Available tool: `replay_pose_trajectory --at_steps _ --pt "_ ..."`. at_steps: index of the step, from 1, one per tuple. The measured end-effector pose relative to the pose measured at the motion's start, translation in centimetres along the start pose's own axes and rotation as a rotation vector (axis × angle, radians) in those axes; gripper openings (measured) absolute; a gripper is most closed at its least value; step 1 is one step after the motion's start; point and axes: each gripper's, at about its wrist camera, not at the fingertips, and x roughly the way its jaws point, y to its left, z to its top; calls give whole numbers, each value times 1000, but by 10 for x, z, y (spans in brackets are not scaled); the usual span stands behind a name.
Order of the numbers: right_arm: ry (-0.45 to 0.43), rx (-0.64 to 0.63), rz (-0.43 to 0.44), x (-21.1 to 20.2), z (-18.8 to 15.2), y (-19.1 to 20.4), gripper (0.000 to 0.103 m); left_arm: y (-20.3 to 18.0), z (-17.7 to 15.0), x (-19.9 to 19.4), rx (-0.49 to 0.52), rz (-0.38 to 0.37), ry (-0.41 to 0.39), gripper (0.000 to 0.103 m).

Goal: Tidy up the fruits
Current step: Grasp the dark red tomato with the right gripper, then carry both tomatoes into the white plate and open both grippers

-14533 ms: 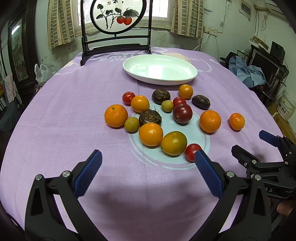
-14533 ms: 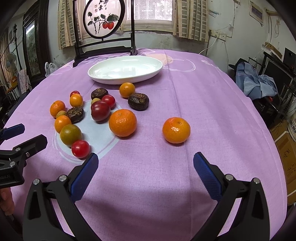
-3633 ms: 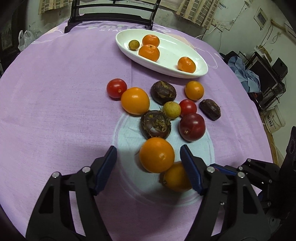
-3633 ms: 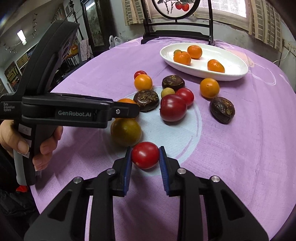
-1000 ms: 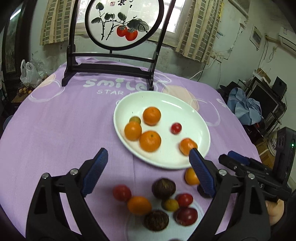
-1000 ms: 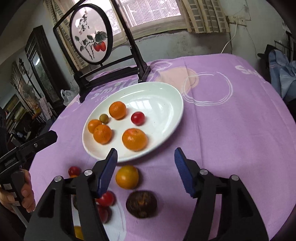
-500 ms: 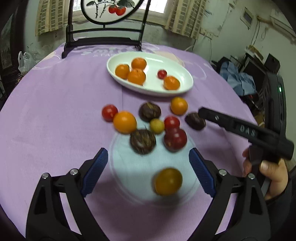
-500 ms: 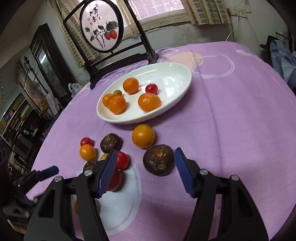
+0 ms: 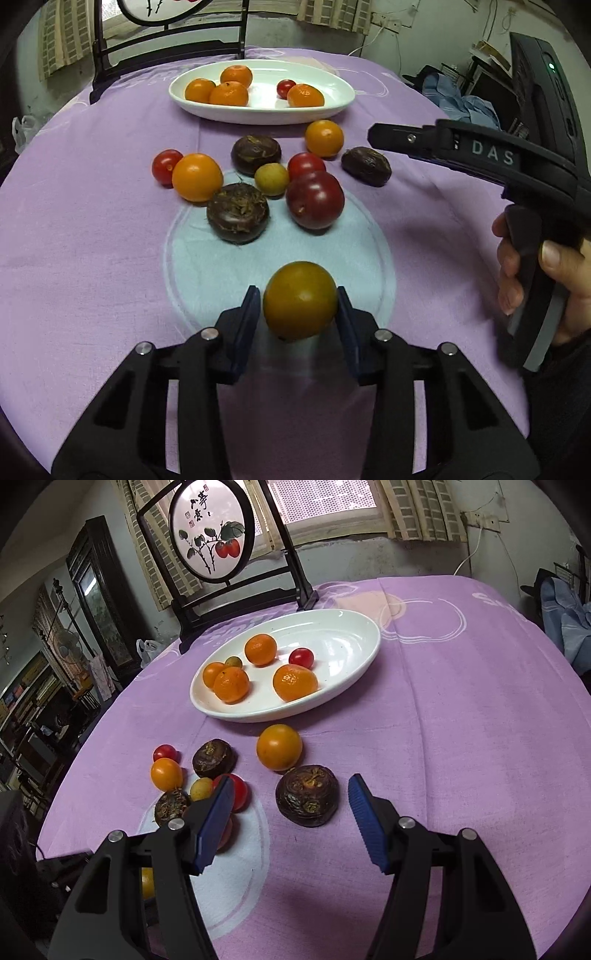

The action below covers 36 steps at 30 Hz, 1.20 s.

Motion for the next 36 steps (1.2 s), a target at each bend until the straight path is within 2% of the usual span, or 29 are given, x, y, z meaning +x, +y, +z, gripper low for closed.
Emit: replay_pose_trajectory --at_steps 5,8,12,18,21,28,33,36 --pt "12 -68 38 -1 -3 14 65 8 0 -7 -8 -11 12 37" --pt "36 -135 82 2 -9 31 65 21 3 -15 -30 6 -13 37" --pt "77 -219 88 10 -17 51 65 35 7 -23 -61 15 -34 37" --pt "150 -242 78 28 -22 69 65 46 9 -24 -83 12 -38 37" --pt "195 -274 27 43 -28 76 63 48 9 -21 -86 5 -38 37" --pt "181 -258 39 45 -25 73 41 52 9 -18 -94 7 -30 37" --pt "169 -230 73 33 -23 69 40 53 12 -20 -90 15 -35 37" --pt "126 -199 91 16 -17 62 40 49 20 -25 -64 23 -49 37"
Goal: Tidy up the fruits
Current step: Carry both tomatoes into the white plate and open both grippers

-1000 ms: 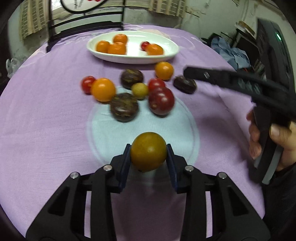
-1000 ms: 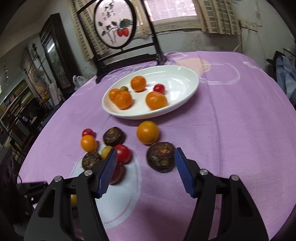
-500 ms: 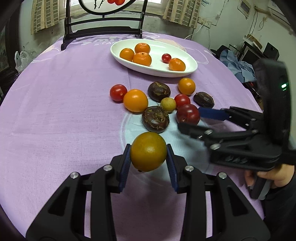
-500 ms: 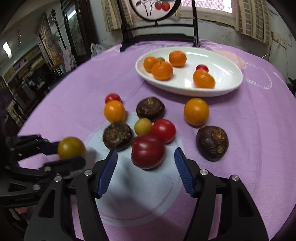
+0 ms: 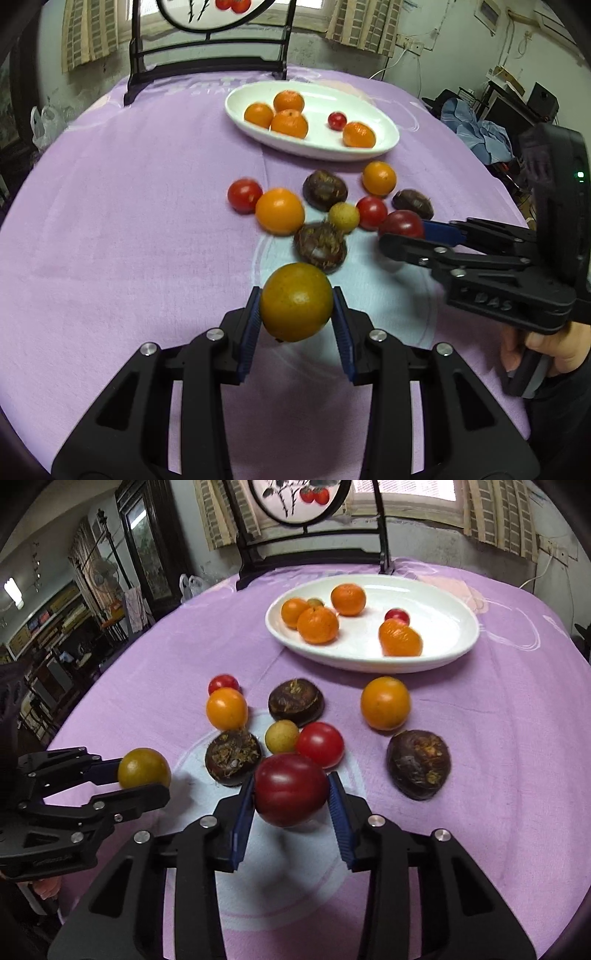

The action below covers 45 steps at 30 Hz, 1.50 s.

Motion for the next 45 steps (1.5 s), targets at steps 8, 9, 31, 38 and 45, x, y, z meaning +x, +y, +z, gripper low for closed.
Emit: replay_pose_trajectory --at_steps 8,9,31,38,45 --pt "-110 46 -30 -42 24 -26 40 -12 50 -2 35 -28 -47 37" --pt "-116 42 -36 -45 28 -29 40 -14 60 -1 37 -32 -58 37" --pt "-91 273 -41 42 109 -125 40 -25 187 122 -33 -5 1 38" --pt "-98 315 -62 47 110 -136 44 -25 194 128 -56 -22 -24 59" --pt "-138 323 -51 17 98 -134 56 -25 190 94 -64 -20 -99 72"
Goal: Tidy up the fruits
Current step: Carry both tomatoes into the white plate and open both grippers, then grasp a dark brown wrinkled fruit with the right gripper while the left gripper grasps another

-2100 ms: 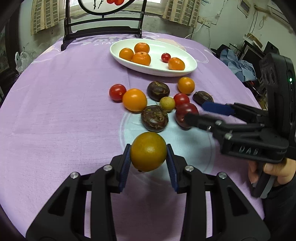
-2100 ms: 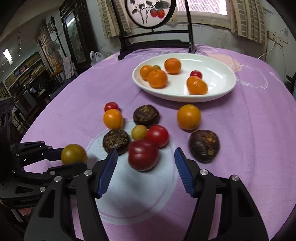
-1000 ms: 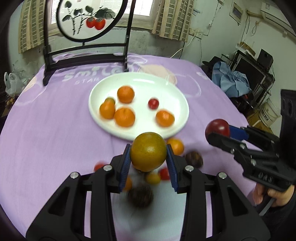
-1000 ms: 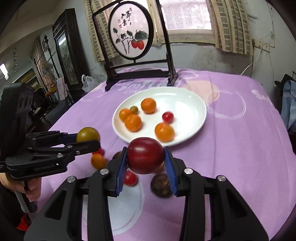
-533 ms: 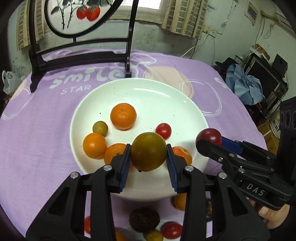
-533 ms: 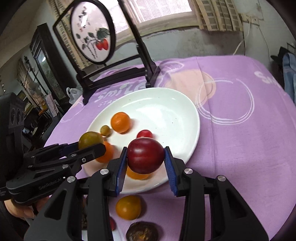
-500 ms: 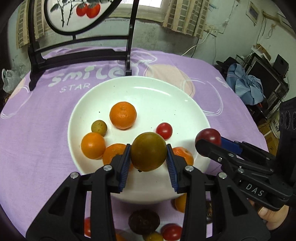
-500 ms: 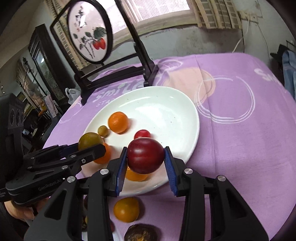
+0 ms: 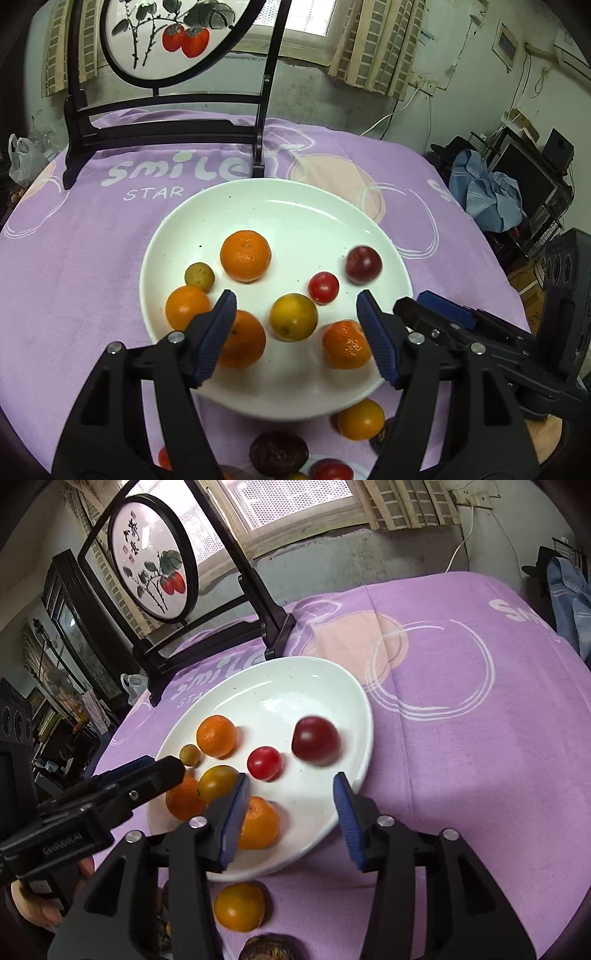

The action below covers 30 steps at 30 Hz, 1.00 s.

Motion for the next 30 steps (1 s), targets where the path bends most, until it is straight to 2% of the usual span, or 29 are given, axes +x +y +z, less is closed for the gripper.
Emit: replay_pose_trajectory --at_steps 2,5,7,10,13,17,20,24,30 --pt "-6 1 2 -8 -5 0 60 0 -4 -10 9 14 -10 79" --pt "-12 -7 -14 -18 -13 0 66 -1 -14 -27 37 25 -34 80" --pt "3 -13 -26 -22 -19 1 66 0 -24 -38 48 27 -38 80" --pt "22 -8 -28 -29 -29 2 66 3 -36 -51 52 32 -41 88" --pt "24 -25 -33 -38 -40 8 66 9 -48 -64 44 40 -45 89" --pt "15 -86 -52 -52 -57 20 66 24 -69 -78 -1 43 -44 92" --pt "31 -142 -68 -58 -73 27 66 33 -86 -83 3 70 -34 92" --pt "81 -200 -106 -54 -93 35 66 41 -109 -86 32 118 -23 92" --pt "139 -270 -189 -31 -111 47 66 43 -124 -87 53 111 -10 92"
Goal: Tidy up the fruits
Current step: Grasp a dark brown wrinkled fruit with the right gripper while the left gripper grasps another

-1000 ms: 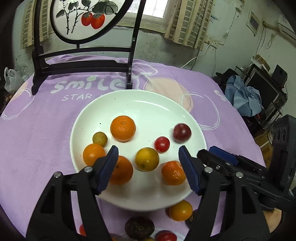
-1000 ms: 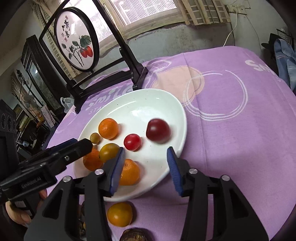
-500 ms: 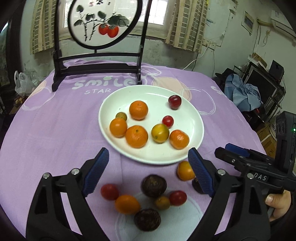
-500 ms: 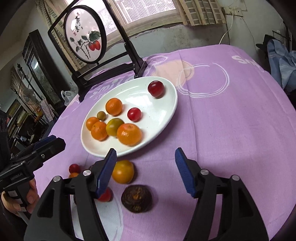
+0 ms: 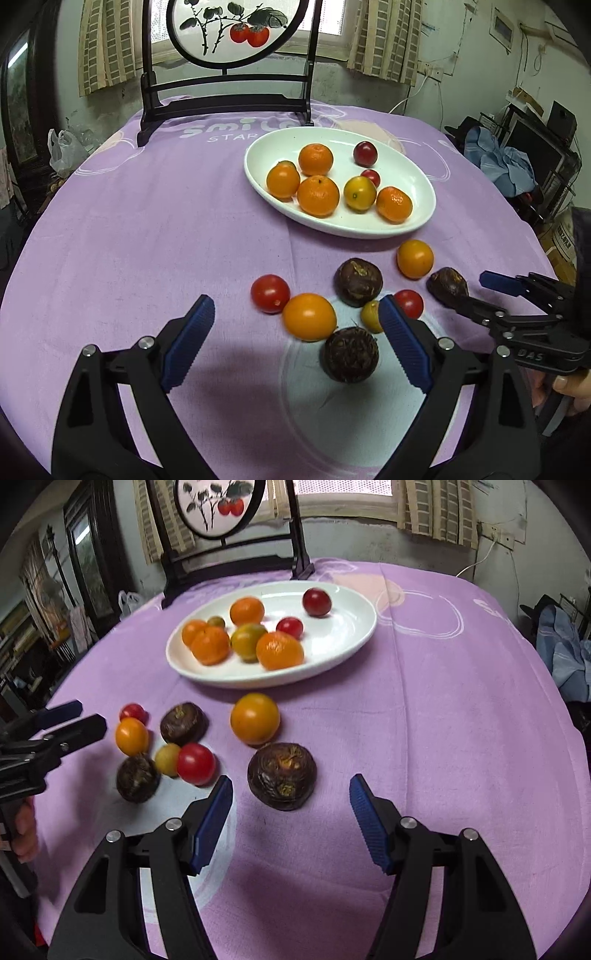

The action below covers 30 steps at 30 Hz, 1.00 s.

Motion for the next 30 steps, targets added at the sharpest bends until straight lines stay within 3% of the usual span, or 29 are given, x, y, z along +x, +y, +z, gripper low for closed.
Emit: replay_pose_trajectory --at_steps 5,6,8,9,20,30 --pt "32 -20 -34 19 3 10 66 0 -8 3 18 -18 2 92" --pt "34 -11 -34 22 4 9 62 1 -10 5 14 -24 12 92" --pt "17 -19 -50 22 2 9 46 3 -14 8 11 -33 29 92" --pt "15 -14 -41 22 2 7 44 3 -15 9 14 -36 39 92" --pt "-72 86 70 -10 1 -14 44 -20 -25 11 96 -68 68 92" --pt "-77 59 80 -12 2 -10 44 -41 -40 14 164 -81 108 91"
